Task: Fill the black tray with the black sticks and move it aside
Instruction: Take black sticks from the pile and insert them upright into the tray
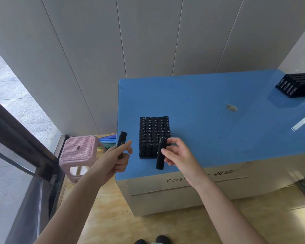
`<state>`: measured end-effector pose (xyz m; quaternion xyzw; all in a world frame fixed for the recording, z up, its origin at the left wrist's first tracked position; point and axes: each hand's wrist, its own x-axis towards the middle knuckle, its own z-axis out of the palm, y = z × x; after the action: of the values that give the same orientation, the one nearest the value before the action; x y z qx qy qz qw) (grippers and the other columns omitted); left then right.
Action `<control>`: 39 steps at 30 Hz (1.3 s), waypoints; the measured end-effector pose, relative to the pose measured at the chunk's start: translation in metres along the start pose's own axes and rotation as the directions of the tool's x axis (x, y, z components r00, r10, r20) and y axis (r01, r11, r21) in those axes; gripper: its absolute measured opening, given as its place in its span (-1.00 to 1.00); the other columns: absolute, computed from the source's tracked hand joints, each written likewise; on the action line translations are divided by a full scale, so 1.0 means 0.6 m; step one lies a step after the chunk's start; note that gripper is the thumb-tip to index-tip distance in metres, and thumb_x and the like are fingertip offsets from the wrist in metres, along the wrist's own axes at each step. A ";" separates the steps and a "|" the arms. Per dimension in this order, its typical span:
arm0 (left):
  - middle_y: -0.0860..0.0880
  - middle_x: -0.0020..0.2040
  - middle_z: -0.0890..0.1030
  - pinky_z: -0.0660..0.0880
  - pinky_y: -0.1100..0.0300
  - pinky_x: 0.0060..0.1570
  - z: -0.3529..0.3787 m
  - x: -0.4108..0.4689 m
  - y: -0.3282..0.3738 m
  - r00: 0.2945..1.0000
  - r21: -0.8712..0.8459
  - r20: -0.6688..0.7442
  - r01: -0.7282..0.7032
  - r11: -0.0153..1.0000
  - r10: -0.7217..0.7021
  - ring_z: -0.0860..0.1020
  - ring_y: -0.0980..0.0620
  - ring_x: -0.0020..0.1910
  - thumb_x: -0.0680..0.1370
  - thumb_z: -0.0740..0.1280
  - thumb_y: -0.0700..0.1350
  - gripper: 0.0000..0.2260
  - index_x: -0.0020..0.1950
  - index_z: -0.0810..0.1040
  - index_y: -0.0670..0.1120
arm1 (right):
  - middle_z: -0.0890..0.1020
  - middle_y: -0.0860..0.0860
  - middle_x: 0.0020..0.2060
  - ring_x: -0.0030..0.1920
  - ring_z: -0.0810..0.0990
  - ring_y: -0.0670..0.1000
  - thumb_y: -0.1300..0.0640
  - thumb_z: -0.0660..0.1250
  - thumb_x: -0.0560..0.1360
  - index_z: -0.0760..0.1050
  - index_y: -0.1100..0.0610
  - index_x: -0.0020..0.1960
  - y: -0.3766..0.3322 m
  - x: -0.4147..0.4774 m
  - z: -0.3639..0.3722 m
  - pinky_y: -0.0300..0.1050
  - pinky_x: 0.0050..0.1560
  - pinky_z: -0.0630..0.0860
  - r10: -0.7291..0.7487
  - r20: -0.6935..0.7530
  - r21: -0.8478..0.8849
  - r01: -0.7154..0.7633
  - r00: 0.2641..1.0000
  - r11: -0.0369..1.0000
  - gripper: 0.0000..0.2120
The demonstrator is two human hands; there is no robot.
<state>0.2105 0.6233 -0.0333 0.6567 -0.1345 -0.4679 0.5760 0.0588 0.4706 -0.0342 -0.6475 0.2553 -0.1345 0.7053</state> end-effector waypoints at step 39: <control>-0.02 -0.40 0.41 0.39 0.25 -0.41 0.001 -0.003 -0.001 0.993 0.086 0.093 -0.085 0.993 0.077 0.39 0.05 -0.46 0.60 0.19 -0.08 -0.81 -0.15 0.40 -0.17 | 0.67 0.00 -0.19 -0.23 0.61 -0.06 0.25 0.46 0.38 0.63 0.18 -0.07 0.036 0.060 -0.016 -0.26 -0.11 0.57 -0.523 -0.014 -0.711 0.359 0.852 0.605 -0.88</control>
<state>0.2088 0.6241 -0.0331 0.6542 -0.2076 -0.4667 0.5578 0.0806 0.4463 -0.0623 -0.8842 0.1939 -0.2719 0.3265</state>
